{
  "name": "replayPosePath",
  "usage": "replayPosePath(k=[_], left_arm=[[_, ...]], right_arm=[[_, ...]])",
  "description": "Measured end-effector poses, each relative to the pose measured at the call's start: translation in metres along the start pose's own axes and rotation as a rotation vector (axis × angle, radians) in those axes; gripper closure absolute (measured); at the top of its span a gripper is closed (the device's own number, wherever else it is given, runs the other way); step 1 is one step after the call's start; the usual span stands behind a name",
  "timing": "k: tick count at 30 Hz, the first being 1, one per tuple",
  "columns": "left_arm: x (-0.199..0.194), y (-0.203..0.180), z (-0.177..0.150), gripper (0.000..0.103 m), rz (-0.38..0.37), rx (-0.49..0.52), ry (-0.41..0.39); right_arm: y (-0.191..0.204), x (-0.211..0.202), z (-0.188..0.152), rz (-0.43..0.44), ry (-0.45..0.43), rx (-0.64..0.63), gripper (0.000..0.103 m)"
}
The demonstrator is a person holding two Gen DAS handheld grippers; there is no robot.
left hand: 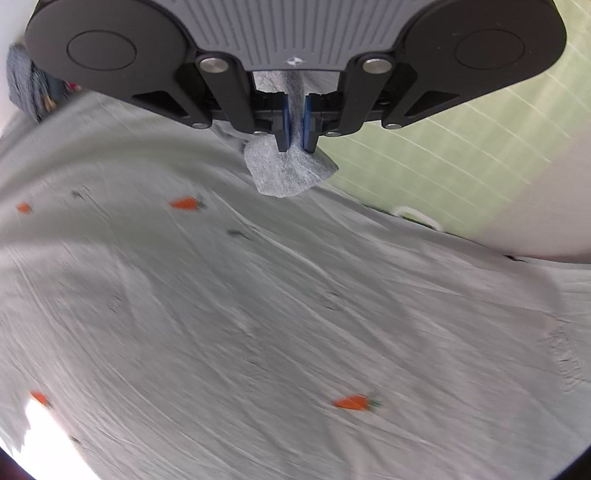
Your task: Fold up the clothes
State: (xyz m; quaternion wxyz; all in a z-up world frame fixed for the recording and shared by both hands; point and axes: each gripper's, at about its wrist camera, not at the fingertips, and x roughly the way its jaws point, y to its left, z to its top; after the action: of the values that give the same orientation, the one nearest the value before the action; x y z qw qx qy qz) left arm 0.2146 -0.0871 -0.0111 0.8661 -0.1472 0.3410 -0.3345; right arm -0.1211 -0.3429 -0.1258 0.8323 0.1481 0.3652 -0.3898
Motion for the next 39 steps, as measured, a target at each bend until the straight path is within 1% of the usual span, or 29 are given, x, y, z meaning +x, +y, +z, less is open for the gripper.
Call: replayPosePath(k=[1,2,3,4,5,6,9,11,13,15,16,18,19,20,21,23,25,29,32,36,38,39], left_arm=[[0.005,0.014,0.004,0.095,0.053,-0.012,0.001],[0.011,0.026,0.006,0.094,0.093,-0.02,0.021],[0.016,0.038,0.005,0.092,0.124,-0.038,0.041],[0.022,0.051,0.004,0.092,0.153,-0.059,0.061],[0.024,0.059,0.0,0.092,0.174,-0.073,0.066],[0.026,0.066,-0.003,0.089,0.193,-0.085,0.068],[0.03,0.082,-0.021,0.085,0.233,-0.108,0.099],[0.033,0.084,-0.035,0.084,0.233,-0.095,0.136],[0.041,0.078,-0.05,0.082,0.229,-0.033,0.182],[0.049,0.071,-0.065,0.076,0.224,0.034,0.229],[0.054,0.067,-0.073,0.075,0.218,0.067,0.255],[0.066,0.06,-0.084,0.069,0.204,0.128,0.319],[0.072,0.055,-0.087,0.068,0.196,0.171,0.347],[0.076,0.051,-0.089,0.065,0.195,0.209,0.354],[0.079,0.046,-0.091,0.059,0.197,0.246,0.358],[0.087,0.039,-0.094,0.051,0.203,0.304,0.364],[0.095,0.037,-0.093,0.051,0.215,0.319,0.372],[0.104,0.032,-0.097,0.048,0.23,0.389,0.386],[0.107,0.029,-0.1,0.045,0.237,0.433,0.391],[0.109,0.024,-0.104,0.045,0.26,0.469,0.382],[0.109,0.024,-0.106,0.048,0.274,0.478,0.37],[0.109,0.023,-0.107,0.056,0.283,0.479,0.361]], right_arm=[[0.002,0.003,0.001,-0.003,0.002,0.002,0.0],[0.005,0.007,0.003,-0.008,0.003,0.002,0.0],[0.007,0.011,0.006,-0.015,0.005,-0.002,0.0],[0.009,0.016,0.009,-0.022,0.007,-0.009,0.0],[0.011,0.021,0.013,-0.031,0.007,-0.012,0.0],[0.012,0.026,0.018,-0.037,0.004,-0.01,0.0],[0.015,0.039,0.031,-0.059,-0.005,-0.001,0.0],[0.016,0.043,0.04,-0.076,-0.016,0.012,0.0],[0.018,0.049,0.044,-0.089,-0.014,0.005,0.0],[0.02,0.059,0.042,-0.093,0.026,-0.014,0.0],[0.022,0.063,0.039,-0.092,0.048,-0.019,0.0],[0.024,0.07,0.034,-0.088,0.086,-0.024,0.0],[0.024,0.069,0.033,-0.08,0.091,-0.021,0.0],[0.024,0.066,0.032,-0.075,0.09,-0.022,0.0],[0.024,0.064,0.033,-0.073,0.087,-0.024,0.0],[0.022,0.062,0.034,-0.07,0.083,-0.019,0.0],[0.019,0.061,0.034,-0.069,0.087,0.001,0.0],[0.013,0.064,0.033,-0.066,0.104,0.038,0.0],[0.014,0.066,0.033,-0.069,0.11,0.034,0.0],[0.017,0.066,0.034,-0.068,0.114,0.021,0.0],[0.016,0.066,0.034,-0.065,0.116,0.027,0.0],[0.016,0.066,0.034,-0.063,0.116,0.031,0.0]])
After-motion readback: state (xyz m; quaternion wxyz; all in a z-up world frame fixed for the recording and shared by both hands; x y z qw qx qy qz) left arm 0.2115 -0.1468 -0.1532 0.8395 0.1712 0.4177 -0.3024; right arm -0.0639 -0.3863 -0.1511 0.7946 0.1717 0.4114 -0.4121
